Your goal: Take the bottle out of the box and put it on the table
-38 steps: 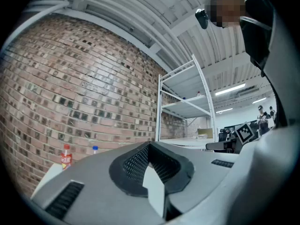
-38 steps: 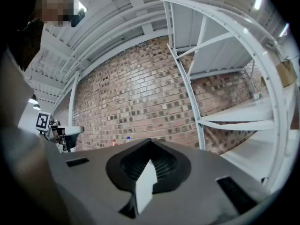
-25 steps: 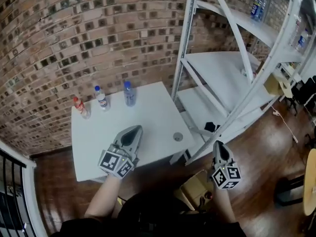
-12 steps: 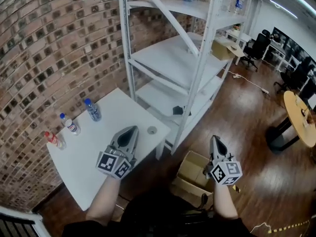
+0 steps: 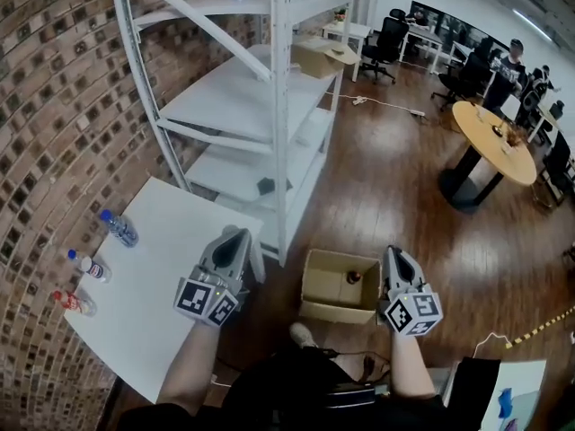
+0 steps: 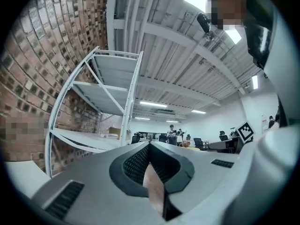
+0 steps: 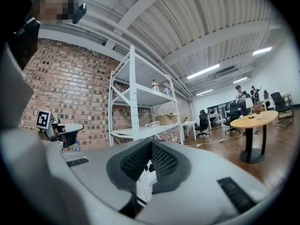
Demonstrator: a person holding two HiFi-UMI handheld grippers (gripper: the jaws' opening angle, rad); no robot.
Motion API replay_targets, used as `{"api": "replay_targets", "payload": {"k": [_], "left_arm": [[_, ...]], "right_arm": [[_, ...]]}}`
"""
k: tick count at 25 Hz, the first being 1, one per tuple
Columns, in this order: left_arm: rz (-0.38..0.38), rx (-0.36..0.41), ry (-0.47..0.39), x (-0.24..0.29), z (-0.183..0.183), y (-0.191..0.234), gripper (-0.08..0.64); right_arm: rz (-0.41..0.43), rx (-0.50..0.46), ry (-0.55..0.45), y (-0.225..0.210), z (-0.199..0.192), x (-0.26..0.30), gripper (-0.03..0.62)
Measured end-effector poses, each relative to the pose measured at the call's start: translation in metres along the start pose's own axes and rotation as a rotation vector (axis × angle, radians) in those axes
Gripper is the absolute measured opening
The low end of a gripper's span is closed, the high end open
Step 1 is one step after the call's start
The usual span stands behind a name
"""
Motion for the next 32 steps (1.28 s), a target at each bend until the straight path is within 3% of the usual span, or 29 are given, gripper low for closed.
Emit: {"api": "replay_targets", "payload": {"k": [10, 18, 32], "left_arm": [[-0.109, -0.024, 0.035, 0.028, -0.018, -0.024, 0.004], [-0.166, -0.045, 0.036, 0.075, -0.033, -0.043, 0.003], [-0.202, -0.067, 0.028, 0.195, -0.064, -0.075, 0.003]], "right_arm": [[-0.079, 0.005, -0.009, -0.004, -0.011, -0.032, 0.0], [-0.173, 0.002, -0.019, -0.045, -0.006, -0.052, 0.0], [-0.145, -0.055, 0.005, -0.144, 0.028, 0.015, 0.0]]}}
Point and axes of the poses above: the fingertips, and each gripper's own axes: x forward along the fingers, y to its left, z out of its top, the point moved 5 cm from there along -x, backward along the fingers
